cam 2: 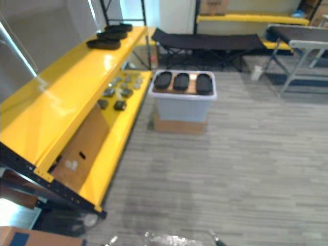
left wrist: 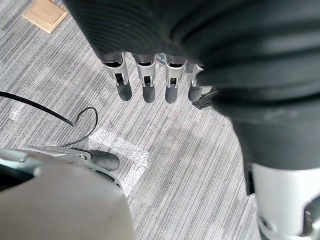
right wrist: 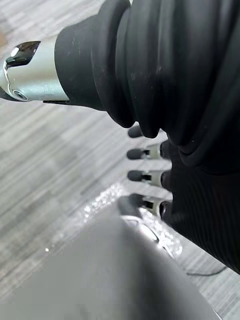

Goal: Walk over and take plastic housings, then place them on the shelf

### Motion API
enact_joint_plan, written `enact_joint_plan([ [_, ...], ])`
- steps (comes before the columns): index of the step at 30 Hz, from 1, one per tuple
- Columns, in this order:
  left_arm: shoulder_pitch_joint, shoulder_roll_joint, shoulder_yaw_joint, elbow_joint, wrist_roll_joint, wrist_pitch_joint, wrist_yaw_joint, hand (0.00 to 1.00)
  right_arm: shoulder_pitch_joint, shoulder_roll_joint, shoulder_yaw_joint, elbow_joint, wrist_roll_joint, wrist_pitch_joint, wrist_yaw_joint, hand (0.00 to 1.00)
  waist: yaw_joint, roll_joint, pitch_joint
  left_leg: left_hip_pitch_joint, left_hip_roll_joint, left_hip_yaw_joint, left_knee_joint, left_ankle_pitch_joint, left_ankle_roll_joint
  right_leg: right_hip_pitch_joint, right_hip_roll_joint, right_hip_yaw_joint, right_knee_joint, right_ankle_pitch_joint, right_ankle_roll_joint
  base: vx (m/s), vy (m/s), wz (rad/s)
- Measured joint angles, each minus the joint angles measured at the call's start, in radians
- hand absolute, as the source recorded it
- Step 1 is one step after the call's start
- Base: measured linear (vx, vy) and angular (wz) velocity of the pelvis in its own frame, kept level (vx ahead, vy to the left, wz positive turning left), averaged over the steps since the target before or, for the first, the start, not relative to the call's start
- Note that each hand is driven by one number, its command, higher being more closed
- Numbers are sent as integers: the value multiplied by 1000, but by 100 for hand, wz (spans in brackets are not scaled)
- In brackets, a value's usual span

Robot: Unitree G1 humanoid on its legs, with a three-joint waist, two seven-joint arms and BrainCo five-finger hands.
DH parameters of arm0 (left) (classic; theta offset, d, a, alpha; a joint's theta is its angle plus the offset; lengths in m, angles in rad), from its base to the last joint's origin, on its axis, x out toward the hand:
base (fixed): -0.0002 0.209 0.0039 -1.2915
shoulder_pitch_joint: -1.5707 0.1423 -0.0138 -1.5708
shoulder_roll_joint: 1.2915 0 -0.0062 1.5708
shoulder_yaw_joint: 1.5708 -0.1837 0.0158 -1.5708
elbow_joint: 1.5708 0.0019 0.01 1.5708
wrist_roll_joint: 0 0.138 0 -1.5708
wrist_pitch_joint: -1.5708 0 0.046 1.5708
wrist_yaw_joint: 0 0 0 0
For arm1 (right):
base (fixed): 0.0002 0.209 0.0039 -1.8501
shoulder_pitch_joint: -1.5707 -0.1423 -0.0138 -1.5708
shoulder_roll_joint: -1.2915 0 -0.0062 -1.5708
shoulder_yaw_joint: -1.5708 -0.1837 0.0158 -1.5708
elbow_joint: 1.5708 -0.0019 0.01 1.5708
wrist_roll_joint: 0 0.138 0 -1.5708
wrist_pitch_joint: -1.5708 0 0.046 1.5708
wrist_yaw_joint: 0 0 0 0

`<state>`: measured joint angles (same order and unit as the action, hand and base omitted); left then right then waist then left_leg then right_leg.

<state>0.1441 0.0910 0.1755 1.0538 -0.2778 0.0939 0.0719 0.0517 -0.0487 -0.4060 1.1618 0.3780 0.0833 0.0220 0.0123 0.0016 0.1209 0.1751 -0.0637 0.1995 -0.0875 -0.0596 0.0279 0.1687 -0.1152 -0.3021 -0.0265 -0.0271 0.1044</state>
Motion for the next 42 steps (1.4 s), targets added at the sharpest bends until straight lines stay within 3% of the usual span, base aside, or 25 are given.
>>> enact_joint_plan([
  [11,-38,38,-31,8,9,-1,1,0,-29,3,7,1,-139,-2,2,0,6,-43,31,-24,-14,-25,7,1,2,-16,-13,-27,18,2,3,14,3,8],
  [15,-70,59,-59,7,9,-10,7,0,-60,3,20,-16,-138,-46,4,0,12,-71,73,-74,-7,-25,109,-45,22,-31,-21,-23,48,4,5,7,14,2],
  [18,-76,59,-77,1,9,-29,20,0,-56,3,56,-20,-139,-67,24,0,23,-63,80,-77,1,-23,161,-81,27,-28,-21,-20,77,8,10,8,43,-4],
  [24,-73,57,-87,-15,9,-32,23,0,-49,8,109,-20,-159,-66,28,0,29,-52,88,-90,12,-24,205,-101,33,-29,-16,-15,89,37,-1,-26,28,0],
  [32,-61,59,-100,-15,9,-32,35,0,-35,11,136,-23,-205,-81,42,0,36,-52,97,-144,37,-12,277,-138,29,-56,2,10,91,58,-10,-77,12,-9],
  [34,-53,59,-98,-16,9,-33,35,0,-35,9,154,-25,-204,-83,41,0,47,-52,100,-163,41,11,304,-149,27,-73,2,34,88,49,-13,-62,-6,-32],
  [38,-45,54,-80,-17,6,-33,35,0,-35,-1,166,-50,-194,-86,37,0,39,-55,123,-228,73,26,445,-218,24,-104,10,40,133,-20,-10,-63,-25,-14],
  [40,-45,54,-70,-17,22,-27,34,0,-36,-5,164,-57,-174,-85,21,0,35,-56,129,-288,101,13,573,-284,34,-183,3,39,297,-111,21,-70,23,6],
  [42,-54,55,-70,-16,24,-28,33,0,-38,-8,167,-75,-154,-85,24,0,34,-50,158,-291,127,4,630,-325,47,-234,2,63,465,-118,20,5,55,3],
])
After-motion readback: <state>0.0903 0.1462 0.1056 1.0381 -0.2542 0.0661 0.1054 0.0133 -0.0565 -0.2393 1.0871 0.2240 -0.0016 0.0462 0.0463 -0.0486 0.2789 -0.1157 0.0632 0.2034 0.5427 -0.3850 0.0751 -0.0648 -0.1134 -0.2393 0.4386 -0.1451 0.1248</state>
